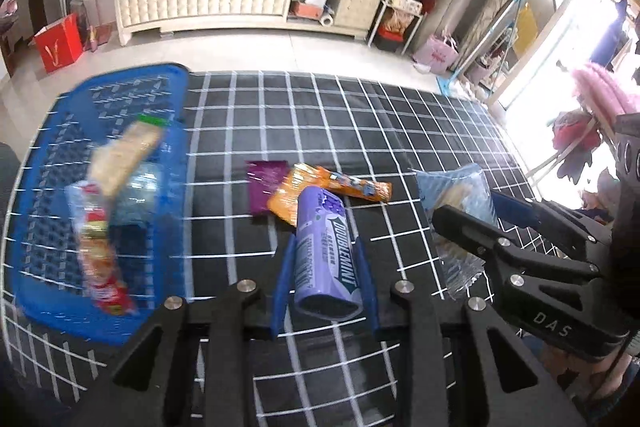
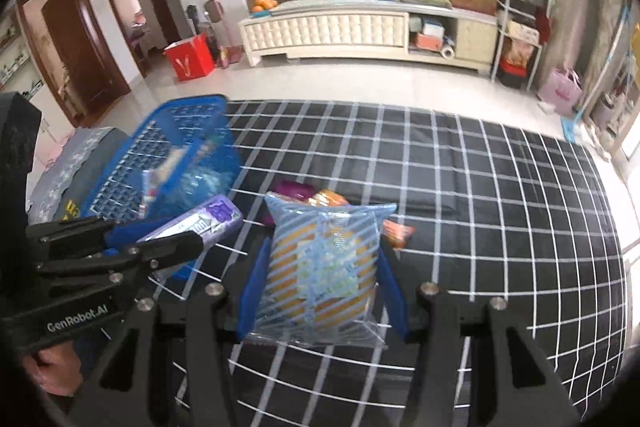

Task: Organize snacks
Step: 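Carry the bread bag and gum pack over the blue basket with both grippers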

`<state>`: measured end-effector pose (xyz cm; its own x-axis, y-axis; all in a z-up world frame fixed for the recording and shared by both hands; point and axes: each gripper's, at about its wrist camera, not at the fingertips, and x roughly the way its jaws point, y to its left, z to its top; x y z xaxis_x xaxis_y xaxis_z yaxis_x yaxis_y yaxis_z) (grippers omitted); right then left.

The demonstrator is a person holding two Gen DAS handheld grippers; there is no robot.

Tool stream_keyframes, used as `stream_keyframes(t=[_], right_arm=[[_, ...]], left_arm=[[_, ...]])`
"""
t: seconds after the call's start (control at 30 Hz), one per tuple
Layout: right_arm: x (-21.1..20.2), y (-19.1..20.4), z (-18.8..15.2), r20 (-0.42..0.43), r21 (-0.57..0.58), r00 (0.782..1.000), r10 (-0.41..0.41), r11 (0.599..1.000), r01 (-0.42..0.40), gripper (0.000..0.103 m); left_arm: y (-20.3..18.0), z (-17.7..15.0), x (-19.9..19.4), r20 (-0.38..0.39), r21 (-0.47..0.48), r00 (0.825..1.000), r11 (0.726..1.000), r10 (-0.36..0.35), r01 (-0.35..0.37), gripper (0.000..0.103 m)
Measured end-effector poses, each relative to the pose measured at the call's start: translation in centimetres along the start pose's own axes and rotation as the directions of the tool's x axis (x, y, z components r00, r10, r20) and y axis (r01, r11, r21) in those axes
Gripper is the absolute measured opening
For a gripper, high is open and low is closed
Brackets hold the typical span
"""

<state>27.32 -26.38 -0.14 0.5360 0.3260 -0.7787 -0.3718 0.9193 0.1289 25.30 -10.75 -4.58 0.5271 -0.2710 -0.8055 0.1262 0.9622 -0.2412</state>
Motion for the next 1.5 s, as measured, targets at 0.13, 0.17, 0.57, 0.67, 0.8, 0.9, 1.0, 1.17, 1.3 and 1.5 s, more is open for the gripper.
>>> stream_keyframes(t=[0.13,0.17,0.57,0.67,0.8,0.9,1.0,1.17,1.3,1.5], right_arm=[[0.3,3.5,0.7,-0.012,-0.033,1.000,0.023,0.999,-0.024,0.057],[0.4,4.3,1.0,-0.013,-0.045,1.000,0.024,0.999,-0.024,0.057],[3.0,12.5,2.1,-0.038,-0.116,0.998,0.055,0.991,-0.059,0.057],[3.8,13.2,2.0,-0.060,-0.133,0.997,0.046,0.990,-0.054,0.057],[4.3,13.1,2.0,-0.076,-0.134,0.997,0.023,0.990,-0.033,0.057],[4.4,13.1,1.6,-0.085,-0.123,0.996,0.007,0.992,-0.018,0.057],[4.5,12.6,1.5,-0.095,-0.111,0.995,-0.009,0.994,-0.002,0.057],[5.0,12.1,1.0,-0.108,-0.095,0.994,-0.011,0.995,0.001,0.057],[5.5,11.9,0.6,-0.124,-0.077,0.992,0.003,0.997,-0.013,0.057],[4.9,12.2,0.6,-0.113,-0.080,0.993,0.011,0.997,-0.020,0.057]], left_arm=[[2.6,0.1,-3.4,0.060,-0.006,0.998,1.000,0.018,-0.018,0.028],[3.5,0.0,-4.3,0.076,-0.018,0.997,1.000,0.017,-0.016,0.028],[12.6,-1.2,-7.5,0.101,-0.094,0.992,0.994,0.071,-0.061,0.028],[13.8,-1.7,-6.1,0.068,-0.098,0.996,0.994,0.062,-0.055,0.028],[14.8,-2.1,-4.2,0.032,-0.119,0.999,0.993,0.023,-0.019,0.028],[15.1,-2.2,-2.8,0.006,-0.133,1.000,0.991,0.017,-0.016,0.028],[15.0,-2.3,-1.8,-0.008,-0.128,1.000,0.992,0.003,-0.004,0.028],[14.0,-2.7,-1.0,-0.030,-0.095,1.000,0.995,0.007,-0.009,0.028],[13.3,-3.0,-0.3,-0.042,-0.090,0.999,0.996,0.007,-0.010,0.028],[12.5,-3.2,-0.2,-0.066,-0.034,0.997,0.998,0.049,-0.051,0.039]])
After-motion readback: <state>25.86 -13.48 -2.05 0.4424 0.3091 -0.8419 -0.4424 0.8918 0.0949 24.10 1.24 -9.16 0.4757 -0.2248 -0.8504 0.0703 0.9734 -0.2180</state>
